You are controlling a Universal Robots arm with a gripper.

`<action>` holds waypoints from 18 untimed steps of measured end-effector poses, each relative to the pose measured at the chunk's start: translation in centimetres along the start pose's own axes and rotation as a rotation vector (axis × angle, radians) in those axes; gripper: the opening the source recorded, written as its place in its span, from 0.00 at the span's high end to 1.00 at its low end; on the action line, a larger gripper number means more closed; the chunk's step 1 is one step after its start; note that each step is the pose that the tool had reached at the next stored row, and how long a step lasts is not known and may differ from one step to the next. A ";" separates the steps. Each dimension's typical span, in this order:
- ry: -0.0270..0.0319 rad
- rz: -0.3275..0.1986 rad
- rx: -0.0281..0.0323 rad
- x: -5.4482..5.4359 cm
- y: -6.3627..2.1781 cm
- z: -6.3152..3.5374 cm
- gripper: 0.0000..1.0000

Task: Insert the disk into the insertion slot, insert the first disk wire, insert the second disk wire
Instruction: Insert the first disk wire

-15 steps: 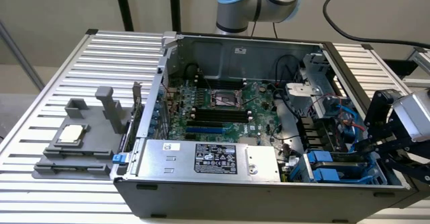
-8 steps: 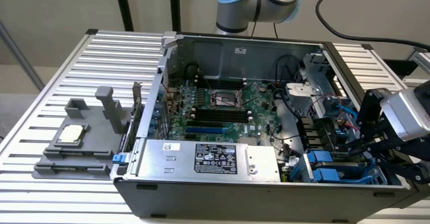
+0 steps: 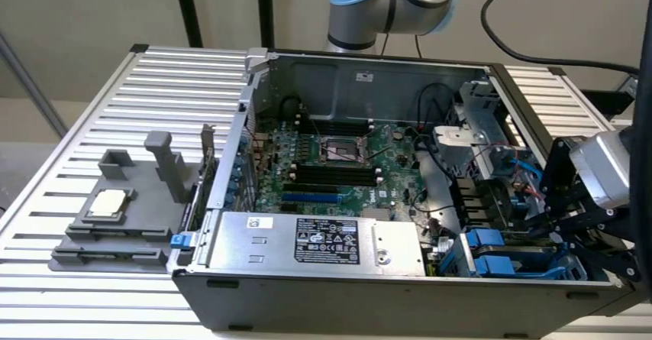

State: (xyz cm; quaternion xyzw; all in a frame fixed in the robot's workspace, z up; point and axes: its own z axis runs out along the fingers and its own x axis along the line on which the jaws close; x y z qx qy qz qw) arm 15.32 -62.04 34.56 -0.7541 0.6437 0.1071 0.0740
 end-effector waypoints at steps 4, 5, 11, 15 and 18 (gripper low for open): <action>0.0080 0.035 0.0078 0.0 0.00 0.05 0.84; 0.0104 0.043 0.0094 0.0 0.01 0.09 0.84; 0.0284 0.065 0.0127 0.0 0.18 0.37 0.84; 0.0333 0.071 0.0135 -0.2 0.25 0.48 0.84; 0.0340 0.076 0.0146 -0.4 0.26 0.53 0.84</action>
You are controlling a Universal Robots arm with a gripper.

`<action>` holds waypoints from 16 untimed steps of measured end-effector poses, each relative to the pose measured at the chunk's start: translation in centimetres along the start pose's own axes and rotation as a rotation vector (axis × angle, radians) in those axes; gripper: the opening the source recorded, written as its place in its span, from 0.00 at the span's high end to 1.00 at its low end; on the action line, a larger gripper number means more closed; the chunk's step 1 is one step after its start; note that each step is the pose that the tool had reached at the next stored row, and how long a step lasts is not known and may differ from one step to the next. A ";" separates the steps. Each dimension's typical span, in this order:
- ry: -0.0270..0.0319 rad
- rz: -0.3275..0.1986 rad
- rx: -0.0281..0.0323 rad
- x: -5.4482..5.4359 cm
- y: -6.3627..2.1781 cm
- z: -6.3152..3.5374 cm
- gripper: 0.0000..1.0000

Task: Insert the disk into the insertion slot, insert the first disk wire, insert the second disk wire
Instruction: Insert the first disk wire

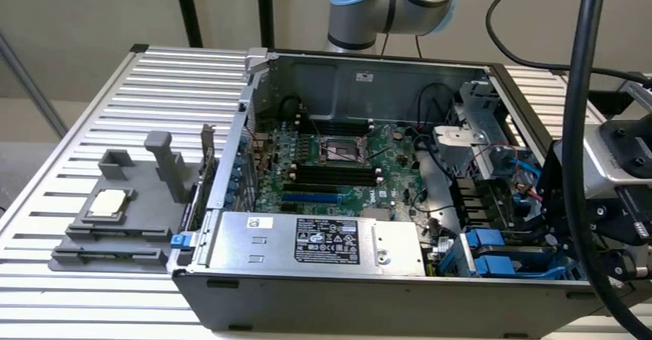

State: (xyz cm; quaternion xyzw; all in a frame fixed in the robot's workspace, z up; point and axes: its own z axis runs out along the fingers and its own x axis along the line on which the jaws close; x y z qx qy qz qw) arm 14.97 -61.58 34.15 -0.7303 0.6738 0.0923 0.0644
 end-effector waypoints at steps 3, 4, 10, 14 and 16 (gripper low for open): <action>0.0003 0.007 0.0016 -0.1 0.02 0.03 0.84; 0.0007 0.010 0.0021 -0.1 0.03 0.04 0.84; 0.0137 0.023 0.0041 -0.2 0.07 0.06 0.84; 0.0298 0.025 0.0036 -0.6 0.11 0.13 0.84; 0.0373 0.025 0.0032 -0.8 0.10 0.18 0.84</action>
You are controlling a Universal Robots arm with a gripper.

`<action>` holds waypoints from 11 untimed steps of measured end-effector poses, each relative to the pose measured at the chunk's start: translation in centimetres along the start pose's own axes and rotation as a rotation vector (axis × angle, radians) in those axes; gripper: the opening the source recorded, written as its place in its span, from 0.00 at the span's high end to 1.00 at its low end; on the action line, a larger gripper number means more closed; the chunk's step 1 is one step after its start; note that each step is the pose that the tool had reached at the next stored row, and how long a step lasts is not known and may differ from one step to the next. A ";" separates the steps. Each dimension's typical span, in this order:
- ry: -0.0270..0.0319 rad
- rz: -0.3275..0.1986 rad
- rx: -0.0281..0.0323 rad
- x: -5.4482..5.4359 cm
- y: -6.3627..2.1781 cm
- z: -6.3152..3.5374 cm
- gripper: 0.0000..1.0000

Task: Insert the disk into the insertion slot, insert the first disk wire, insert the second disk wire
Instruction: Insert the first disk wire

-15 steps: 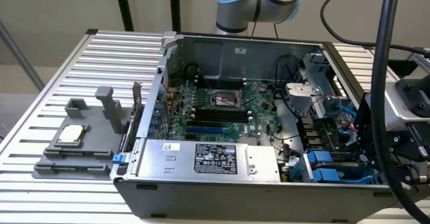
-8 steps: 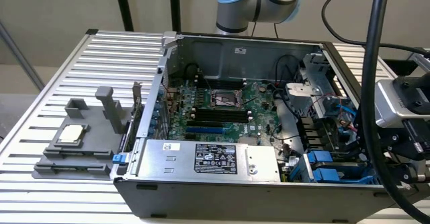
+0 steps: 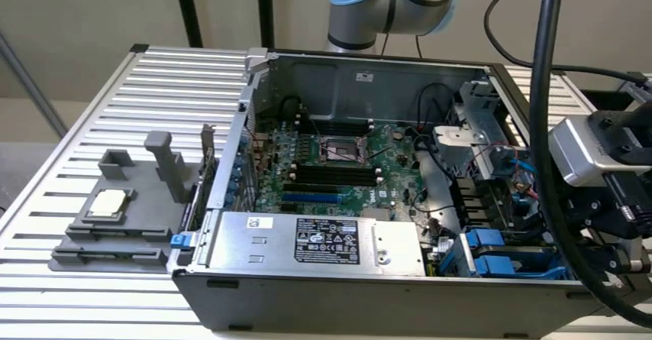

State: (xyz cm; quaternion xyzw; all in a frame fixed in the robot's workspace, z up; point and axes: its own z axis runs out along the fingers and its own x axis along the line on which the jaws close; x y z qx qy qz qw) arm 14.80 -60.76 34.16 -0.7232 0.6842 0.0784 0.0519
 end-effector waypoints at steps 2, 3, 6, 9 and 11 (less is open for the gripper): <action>0.0069 0.000 -0.0003 -0.3 -0.01 0.05 0.84; 0.0099 0.001 -0.0004 -0.4 -0.01 0.08 0.84; 0.0167 0.005 -0.0002 -0.6 -0.02 0.11 0.84; 0.0226 0.015 0.0014 -0.6 -0.04 0.12 0.84; 0.0240 0.024 0.0028 -0.6 -0.03 0.13 0.84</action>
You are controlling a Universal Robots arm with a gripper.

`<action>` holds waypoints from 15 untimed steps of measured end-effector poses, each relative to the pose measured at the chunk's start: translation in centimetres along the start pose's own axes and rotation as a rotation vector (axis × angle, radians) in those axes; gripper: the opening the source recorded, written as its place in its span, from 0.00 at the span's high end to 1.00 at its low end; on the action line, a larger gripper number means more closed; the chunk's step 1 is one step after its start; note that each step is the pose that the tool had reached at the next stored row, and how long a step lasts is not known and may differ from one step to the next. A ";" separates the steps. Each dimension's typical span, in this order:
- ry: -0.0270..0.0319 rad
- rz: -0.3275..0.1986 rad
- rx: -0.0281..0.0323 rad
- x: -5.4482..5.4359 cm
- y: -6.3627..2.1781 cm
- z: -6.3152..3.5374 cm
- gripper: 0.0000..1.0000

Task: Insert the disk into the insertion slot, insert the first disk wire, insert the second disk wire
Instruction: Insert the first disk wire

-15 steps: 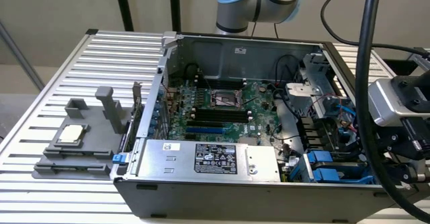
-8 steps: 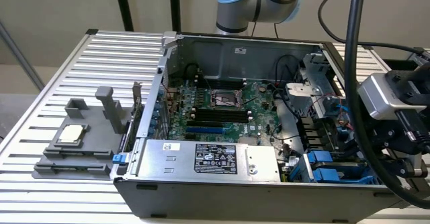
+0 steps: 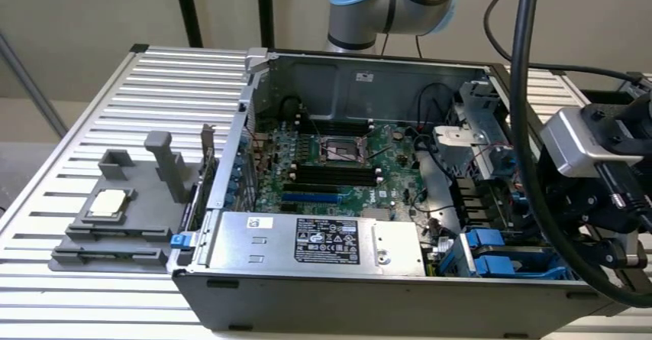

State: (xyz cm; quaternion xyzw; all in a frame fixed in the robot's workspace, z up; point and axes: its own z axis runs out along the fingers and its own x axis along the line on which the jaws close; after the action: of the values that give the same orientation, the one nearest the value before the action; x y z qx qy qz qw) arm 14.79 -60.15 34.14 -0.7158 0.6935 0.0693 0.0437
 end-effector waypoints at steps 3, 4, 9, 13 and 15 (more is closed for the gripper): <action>0.0023 0.005 0.0008 0.0 0.00 -0.01 0.84; 0.0026 0.006 0.0008 0.0 0.00 -0.01 0.84; 0.0029 0.006 0.0009 0.0 0.00 -0.01 0.84; 0.0050 0.017 0.0025 0.0 0.00 0.00 0.84; 0.0069 0.024 0.0035 0.0 0.00 0.00 0.84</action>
State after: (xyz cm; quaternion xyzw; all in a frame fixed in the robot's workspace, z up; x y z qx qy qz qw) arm 14.79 -60.12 34.15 -0.7077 0.7021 0.0662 0.0417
